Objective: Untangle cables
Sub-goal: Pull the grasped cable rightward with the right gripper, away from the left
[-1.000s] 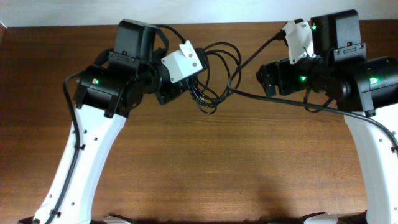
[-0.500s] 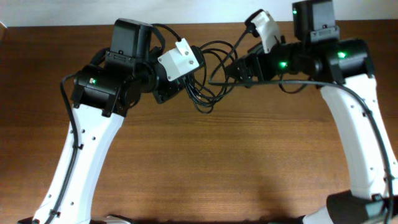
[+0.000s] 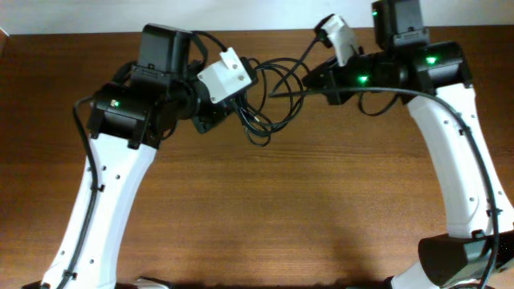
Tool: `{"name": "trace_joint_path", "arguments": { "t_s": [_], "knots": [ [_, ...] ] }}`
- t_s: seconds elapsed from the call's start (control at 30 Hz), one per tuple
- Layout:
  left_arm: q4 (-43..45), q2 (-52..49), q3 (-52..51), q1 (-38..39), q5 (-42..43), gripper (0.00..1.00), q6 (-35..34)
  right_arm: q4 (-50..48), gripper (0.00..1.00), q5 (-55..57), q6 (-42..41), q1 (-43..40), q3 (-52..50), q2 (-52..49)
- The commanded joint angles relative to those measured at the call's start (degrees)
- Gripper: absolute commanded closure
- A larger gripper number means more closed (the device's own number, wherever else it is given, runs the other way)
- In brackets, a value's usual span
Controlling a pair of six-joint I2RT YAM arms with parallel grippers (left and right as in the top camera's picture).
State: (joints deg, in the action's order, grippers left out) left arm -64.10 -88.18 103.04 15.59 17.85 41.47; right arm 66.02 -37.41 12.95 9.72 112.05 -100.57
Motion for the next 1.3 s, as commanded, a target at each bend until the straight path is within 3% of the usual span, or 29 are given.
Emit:
{"name": "trace_joint_path", "arguments": {
  "t_s": [0.0,0.2,0.37,0.5,0.6,0.9,1.07,1.27],
  "knots": [
    [-1.2,3.8,0.6,-6.1,-3.3,1.0,-1.4,1.3,0.96,1.3,-4.4,-12.3,-0.1,0.0],
    [-1.6,9.8,0.6,-16.1,-3.3,1.0,-0.9,3.2,0.96,-6.9,-4.2,-34.9,-0.2,0.0],
    [-1.7,11.7,0.6,-19.5,-2.9,1.0,-0.9,3.6,0.96,-9.4,-6.6,-46.9,-0.2,0.0],
    [-1.6,11.4,0.6,-19.5,-2.5,1.0,-0.9,4.0,0.96,-9.7,-7.3,-47.4,-0.2,0.0],
    [-1.6,11.4,0.6,-19.5,-3.7,1.0,-0.9,0.6,0.96,1.7,-17.1,-46.9,-0.6,-0.5],
    [-1.3,12.8,0.6,-25.5,-6.3,1.0,-1.6,-6.9,0.96,1.6,-38.8,-61.4,-0.9,-1.7],
    [-1.1,13.1,0.6,-25.4,-3.8,1.0,-1.6,-4.7,0.96,2.7,-35.8,-66.3,-0.9,-1.7],
    [-1.9,13.2,0.6,-24.3,-1.9,1.0,-1.6,-4.4,0.96,7.4,-31.6,-54.5,-0.9,-1.7]
  ]
}}
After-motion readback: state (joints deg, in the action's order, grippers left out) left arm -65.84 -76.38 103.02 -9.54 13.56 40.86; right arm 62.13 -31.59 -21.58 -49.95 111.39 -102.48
